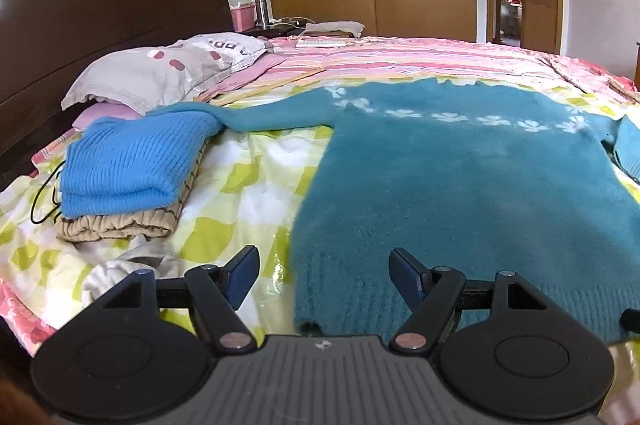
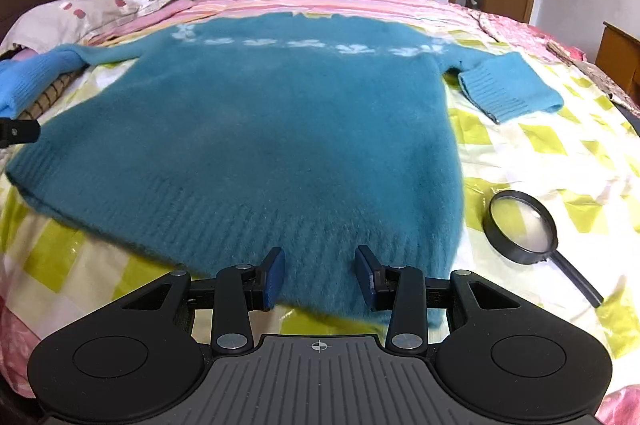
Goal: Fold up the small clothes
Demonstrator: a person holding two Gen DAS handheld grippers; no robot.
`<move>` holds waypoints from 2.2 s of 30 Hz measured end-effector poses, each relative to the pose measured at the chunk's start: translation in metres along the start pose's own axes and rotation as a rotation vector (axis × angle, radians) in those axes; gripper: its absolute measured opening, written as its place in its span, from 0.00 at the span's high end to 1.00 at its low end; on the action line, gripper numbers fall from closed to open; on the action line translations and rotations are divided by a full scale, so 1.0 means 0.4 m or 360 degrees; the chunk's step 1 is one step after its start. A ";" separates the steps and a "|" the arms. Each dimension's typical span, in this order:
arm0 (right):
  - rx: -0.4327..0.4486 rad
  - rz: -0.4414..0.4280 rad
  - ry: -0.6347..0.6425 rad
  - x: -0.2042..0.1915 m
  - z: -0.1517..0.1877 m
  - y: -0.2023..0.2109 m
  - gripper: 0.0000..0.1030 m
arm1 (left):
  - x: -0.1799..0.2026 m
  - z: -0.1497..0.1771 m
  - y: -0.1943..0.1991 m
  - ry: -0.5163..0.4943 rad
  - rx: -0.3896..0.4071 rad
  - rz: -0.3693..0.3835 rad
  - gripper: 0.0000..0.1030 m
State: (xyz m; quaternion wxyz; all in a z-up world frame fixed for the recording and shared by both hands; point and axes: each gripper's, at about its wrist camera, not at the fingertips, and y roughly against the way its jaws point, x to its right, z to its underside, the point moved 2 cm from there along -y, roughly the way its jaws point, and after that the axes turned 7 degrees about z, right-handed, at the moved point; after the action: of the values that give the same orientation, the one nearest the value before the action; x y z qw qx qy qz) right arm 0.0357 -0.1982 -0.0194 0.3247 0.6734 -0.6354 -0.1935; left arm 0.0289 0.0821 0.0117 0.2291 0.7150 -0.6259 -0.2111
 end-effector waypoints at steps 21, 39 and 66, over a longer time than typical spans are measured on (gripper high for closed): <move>-0.0135 -0.0100 -0.0177 0.063 -0.020 -0.006 0.58 | 0.021 -0.045 0.074 -0.0043 -0.0067 -0.0050 0.24; 0.0059 -0.0029 -0.0337 0.157 -0.110 0.006 0.58 | 0.236 -0.176 -0.010 -0.0336 -0.0001 0.0220 0.19; 0.0053 -0.0017 -0.0090 0.036 -0.224 -0.101 0.59 | 0.276 -0.157 -0.209 -0.0233 -0.0293 0.0243 0.19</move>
State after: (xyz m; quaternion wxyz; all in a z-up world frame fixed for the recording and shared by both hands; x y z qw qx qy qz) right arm 0.1272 -0.1958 0.0190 0.2942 0.6763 -0.6439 -0.2036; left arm 0.1467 -0.0140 0.0111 0.2629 0.6240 -0.6714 -0.3011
